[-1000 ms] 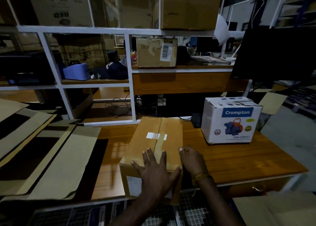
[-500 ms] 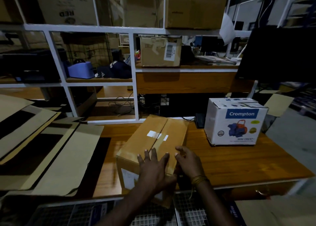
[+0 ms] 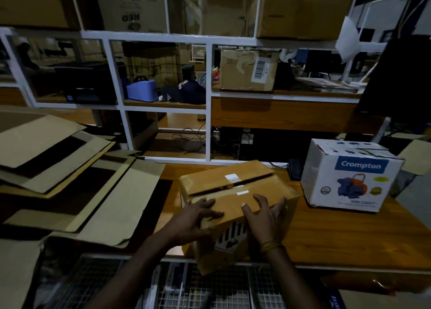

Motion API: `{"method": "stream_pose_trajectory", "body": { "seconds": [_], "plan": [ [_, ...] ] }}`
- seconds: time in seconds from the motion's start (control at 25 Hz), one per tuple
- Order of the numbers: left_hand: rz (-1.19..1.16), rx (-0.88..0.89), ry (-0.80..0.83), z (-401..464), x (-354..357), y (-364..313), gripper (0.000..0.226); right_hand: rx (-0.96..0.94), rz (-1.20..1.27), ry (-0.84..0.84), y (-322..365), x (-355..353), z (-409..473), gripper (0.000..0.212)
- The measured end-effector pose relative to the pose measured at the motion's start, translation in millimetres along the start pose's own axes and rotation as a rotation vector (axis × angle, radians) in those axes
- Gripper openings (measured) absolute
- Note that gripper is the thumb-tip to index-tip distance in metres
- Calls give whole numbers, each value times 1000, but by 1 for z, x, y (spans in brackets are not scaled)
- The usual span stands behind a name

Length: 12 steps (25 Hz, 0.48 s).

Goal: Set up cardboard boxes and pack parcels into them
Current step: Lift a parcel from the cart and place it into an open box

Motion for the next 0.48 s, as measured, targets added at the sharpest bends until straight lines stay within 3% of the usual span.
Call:
{"method": "stream_pose_trajectory", "body": {
  "seconds": [0.16,0.32,0.48],
  "plan": [
    [-165,-111,-260,-10,-4,24,53,-27,-111,-9,-1,-8,8,48],
    [-160,-316,-587,-12,1,38,45,-41,-97,-62,-7,-22,20,38],
    [-292,-478,-617,0,0,25,26,-49,-15,-82,-9,-29,31,35]
  ]
}}
Point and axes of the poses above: each hand's wrist, its own z-axis towards the middle knuckle, its own x-axis out of the palm, y = z × x, the point moved 5 cm from there along z, towards the middle knuckle, and after that the axes turned 12 degrees about -x, right-handed, at the moved point
